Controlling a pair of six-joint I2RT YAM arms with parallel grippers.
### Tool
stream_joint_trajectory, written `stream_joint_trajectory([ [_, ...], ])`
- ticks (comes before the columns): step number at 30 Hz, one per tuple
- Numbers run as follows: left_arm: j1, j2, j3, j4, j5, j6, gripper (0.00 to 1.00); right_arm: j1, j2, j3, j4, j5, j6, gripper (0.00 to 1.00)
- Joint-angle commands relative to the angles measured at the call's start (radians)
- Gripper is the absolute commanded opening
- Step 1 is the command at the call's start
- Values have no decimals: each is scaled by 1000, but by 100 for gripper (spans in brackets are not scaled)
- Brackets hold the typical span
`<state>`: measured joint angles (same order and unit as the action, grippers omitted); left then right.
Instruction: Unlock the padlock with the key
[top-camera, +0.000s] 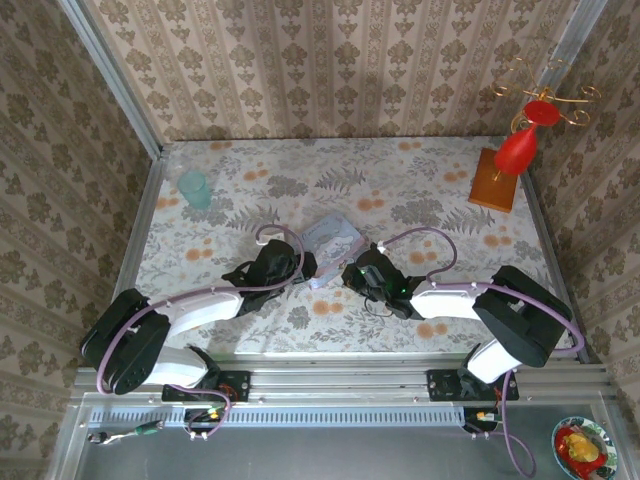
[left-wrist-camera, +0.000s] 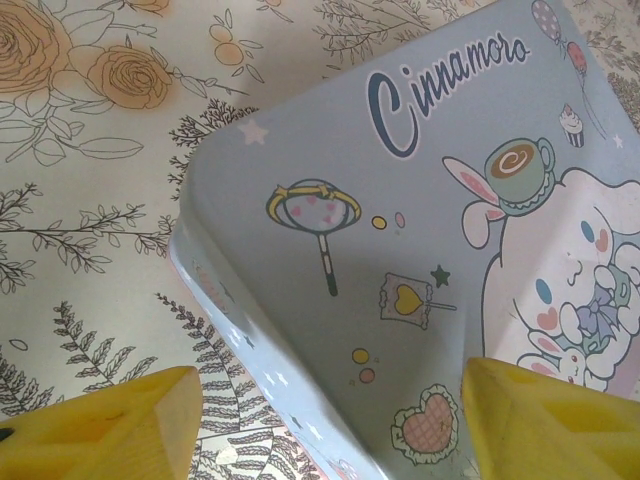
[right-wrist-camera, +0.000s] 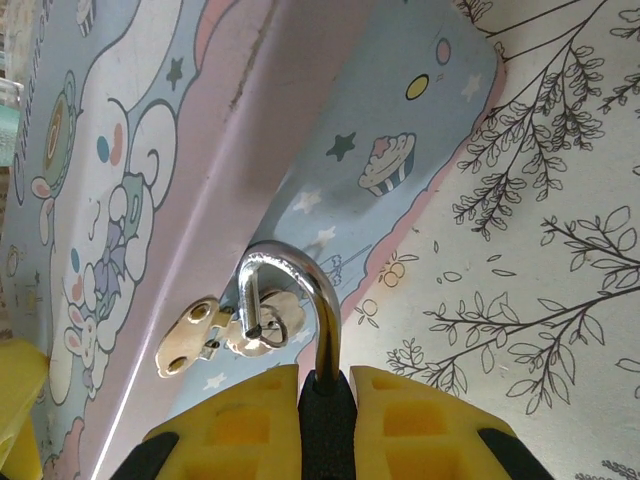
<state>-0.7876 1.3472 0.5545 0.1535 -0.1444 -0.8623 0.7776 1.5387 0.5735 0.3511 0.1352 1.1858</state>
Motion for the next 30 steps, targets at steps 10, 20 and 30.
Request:
stream_joint_trajectory([
  [10, -16, 32, 4, -167, -4, 3, 69, -64, 9, -9, 22, -7, 17, 2],
  [20, 12, -180, 33, -235, 78, 164, 74, -106, -131, 35, -290, -14, -216, 2],
  [30, 204, -572, -78, -443, 54, 384, 78, -189, -277, 73, -552, -87, -529, 2],
])
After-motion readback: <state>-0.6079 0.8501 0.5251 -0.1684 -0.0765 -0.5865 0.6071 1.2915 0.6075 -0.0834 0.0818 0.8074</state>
